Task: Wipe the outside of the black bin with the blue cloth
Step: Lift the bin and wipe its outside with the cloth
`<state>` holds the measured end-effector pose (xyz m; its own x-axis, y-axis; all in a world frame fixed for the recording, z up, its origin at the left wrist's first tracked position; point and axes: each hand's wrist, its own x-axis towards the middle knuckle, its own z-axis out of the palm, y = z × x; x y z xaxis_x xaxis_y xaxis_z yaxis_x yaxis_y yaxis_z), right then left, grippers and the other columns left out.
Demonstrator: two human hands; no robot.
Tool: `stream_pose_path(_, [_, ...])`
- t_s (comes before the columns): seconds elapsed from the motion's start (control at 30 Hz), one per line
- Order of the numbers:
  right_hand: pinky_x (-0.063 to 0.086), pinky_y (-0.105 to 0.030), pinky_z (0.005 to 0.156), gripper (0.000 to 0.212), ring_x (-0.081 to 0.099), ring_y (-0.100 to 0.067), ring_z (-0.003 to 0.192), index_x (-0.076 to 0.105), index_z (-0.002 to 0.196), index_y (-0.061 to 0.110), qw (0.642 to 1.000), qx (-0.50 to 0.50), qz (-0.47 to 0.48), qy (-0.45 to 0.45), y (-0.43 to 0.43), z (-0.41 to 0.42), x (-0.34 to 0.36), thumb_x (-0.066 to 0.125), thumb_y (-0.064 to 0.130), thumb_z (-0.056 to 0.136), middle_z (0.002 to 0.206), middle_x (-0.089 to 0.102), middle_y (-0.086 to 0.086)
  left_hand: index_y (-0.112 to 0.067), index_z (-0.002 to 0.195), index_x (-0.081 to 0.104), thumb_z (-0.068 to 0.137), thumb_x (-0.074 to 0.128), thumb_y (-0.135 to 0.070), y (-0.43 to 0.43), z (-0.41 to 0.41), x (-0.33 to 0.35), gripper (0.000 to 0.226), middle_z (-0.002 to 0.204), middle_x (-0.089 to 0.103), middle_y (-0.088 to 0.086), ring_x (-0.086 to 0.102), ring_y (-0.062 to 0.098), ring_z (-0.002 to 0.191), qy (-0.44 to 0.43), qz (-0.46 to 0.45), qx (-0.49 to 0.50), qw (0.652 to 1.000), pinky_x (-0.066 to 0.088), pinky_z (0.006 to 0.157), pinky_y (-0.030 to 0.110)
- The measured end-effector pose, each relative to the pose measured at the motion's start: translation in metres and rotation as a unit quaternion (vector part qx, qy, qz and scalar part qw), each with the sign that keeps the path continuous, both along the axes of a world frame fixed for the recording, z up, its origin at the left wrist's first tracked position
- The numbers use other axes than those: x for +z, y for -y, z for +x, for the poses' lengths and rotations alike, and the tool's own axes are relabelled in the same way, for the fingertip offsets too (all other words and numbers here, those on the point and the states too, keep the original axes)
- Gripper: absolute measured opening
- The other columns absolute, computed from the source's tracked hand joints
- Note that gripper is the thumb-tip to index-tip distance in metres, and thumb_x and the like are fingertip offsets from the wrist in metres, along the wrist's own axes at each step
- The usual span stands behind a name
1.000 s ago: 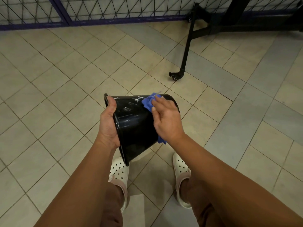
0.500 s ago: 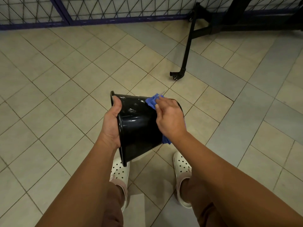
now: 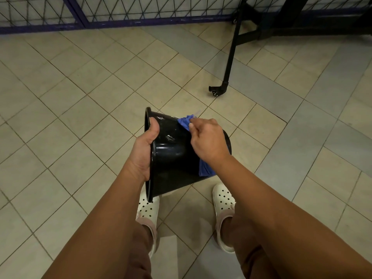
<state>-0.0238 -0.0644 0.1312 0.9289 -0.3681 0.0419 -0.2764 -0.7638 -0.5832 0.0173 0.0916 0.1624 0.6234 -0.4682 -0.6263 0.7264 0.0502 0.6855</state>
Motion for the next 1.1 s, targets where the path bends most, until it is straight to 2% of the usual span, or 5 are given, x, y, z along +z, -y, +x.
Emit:
stream_pose_path(0.2, [0.045,-0.033,0.088,0.024,0.059,-0.023,0.098,0.070,0.106,0.009,0.988,0.087,0.043,0.117,-0.014,-0.001,0.010,0.055,0.016,0.089,0.107,0.070,-0.005,-0.011,0.122,0.067,0.080,0.048,-0.066,0.001,0.001,-0.002,0.071,0.106,0.071,0.017,0.071,0.031,0.093,-0.004,-0.029,-0.012,0.999,0.060,0.077,0.039])
stream_pose_path(0.37, [0.033,-0.020,0.092,0.025,0.054,-0.020,0.107,0.067,0.113,0.013,0.993,0.088,0.041,0.064,-0.008,0.009,0.010,0.052,0.018,0.094,0.118,0.066,-0.002,-0.013,0.121,0.065,0.079,0.048,-0.063,0.003,-0.003,-0.001,0.068,0.097,0.074,0.014,0.072,0.029,0.087,0.009,-0.018,-0.031,0.999,0.060,0.073,0.037])
stream_pose_path(0.57, [0.036,-0.025,0.090,0.023,0.046,-0.012,0.105,0.070,0.108,0.017,0.999,-0.007,0.048,0.024,0.002,0.000,0.001,0.054,0.024,0.093,0.109,0.059,0.001,-0.008,0.123,0.065,0.078,0.046,-0.067,0.001,-0.001,-0.001,0.076,0.109,0.072,0.019,0.072,0.033,0.095,-0.005,0.005,-0.034,0.999,0.060,0.078,0.041])
stream_pose_path(0.73, [0.047,-0.036,0.095,0.023,0.056,-0.013,0.108,0.070,0.105,0.009,0.970,0.125,0.169,0.124,0.016,-0.019,-0.004,0.059,0.021,0.089,0.112,0.063,0.002,-0.007,0.125,0.064,0.082,0.044,-0.071,-0.009,0.008,-0.004,0.080,0.124,0.066,0.024,0.067,0.039,0.106,-0.020,0.004,0.022,1.000,0.054,0.093,0.050])
stream_pose_path(1.1, [0.042,-0.040,0.103,0.030,0.055,-0.021,0.121,0.065,0.116,0.005,0.950,0.214,0.083,0.211,-0.019,-0.008,-0.009,0.055,0.017,0.091,0.125,0.062,-0.010,-0.004,0.084,0.081,0.095,0.022,-0.071,-0.001,0.010,0.000,0.090,0.096,0.076,0.019,0.075,0.027,0.088,-0.063,-0.070,0.032,0.995,0.062,0.073,0.038])
